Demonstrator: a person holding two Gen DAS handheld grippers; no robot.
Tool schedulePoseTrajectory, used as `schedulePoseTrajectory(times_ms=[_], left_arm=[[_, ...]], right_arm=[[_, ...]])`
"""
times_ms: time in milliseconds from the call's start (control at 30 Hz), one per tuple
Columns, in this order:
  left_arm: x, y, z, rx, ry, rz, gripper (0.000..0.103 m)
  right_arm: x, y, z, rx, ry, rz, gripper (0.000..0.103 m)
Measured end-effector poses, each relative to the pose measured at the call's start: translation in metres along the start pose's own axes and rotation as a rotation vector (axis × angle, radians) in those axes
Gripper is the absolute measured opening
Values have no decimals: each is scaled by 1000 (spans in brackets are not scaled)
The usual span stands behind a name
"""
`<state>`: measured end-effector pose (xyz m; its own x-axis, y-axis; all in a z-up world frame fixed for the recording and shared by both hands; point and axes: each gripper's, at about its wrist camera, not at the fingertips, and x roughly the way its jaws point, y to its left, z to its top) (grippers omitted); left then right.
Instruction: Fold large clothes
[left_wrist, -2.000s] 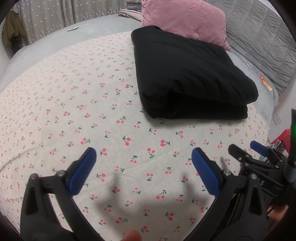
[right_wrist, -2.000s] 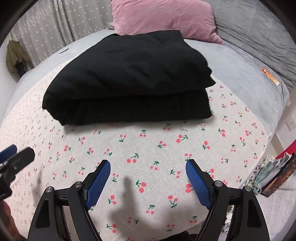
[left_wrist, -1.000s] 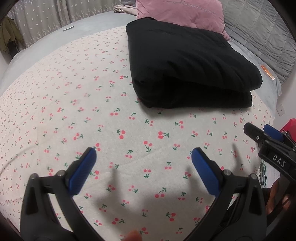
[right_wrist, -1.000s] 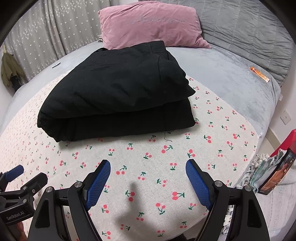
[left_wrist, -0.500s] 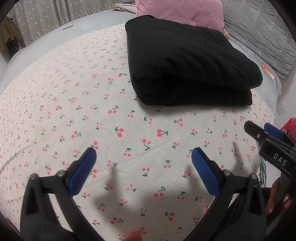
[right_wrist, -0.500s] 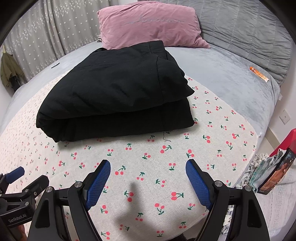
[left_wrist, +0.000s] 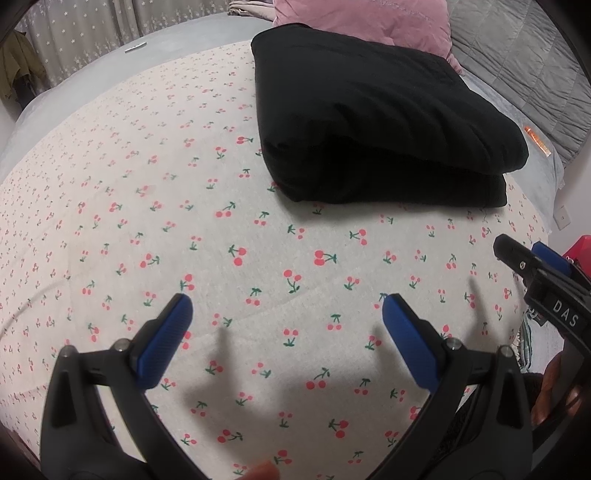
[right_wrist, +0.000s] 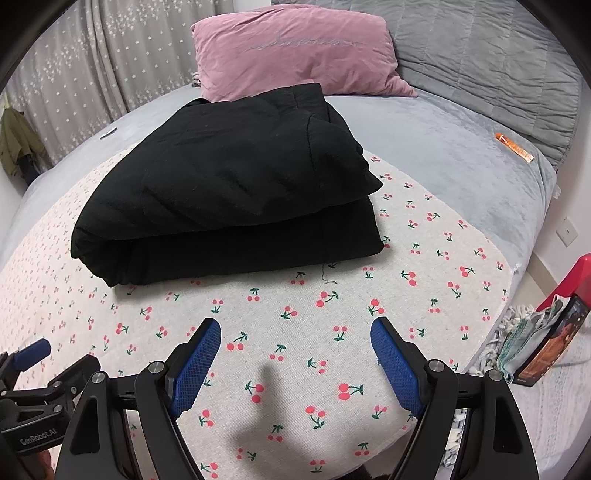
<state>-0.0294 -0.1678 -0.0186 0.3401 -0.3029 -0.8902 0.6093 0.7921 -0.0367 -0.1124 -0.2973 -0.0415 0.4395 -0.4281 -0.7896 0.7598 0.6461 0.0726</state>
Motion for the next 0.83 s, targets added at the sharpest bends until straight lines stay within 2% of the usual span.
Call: schedulePoseTrajectory(times_ms=[833], left_arm=[[3,6,-1,-49,9,-25,102]], right_arm=[[-6,7,-2,-12,-29,3,85]])
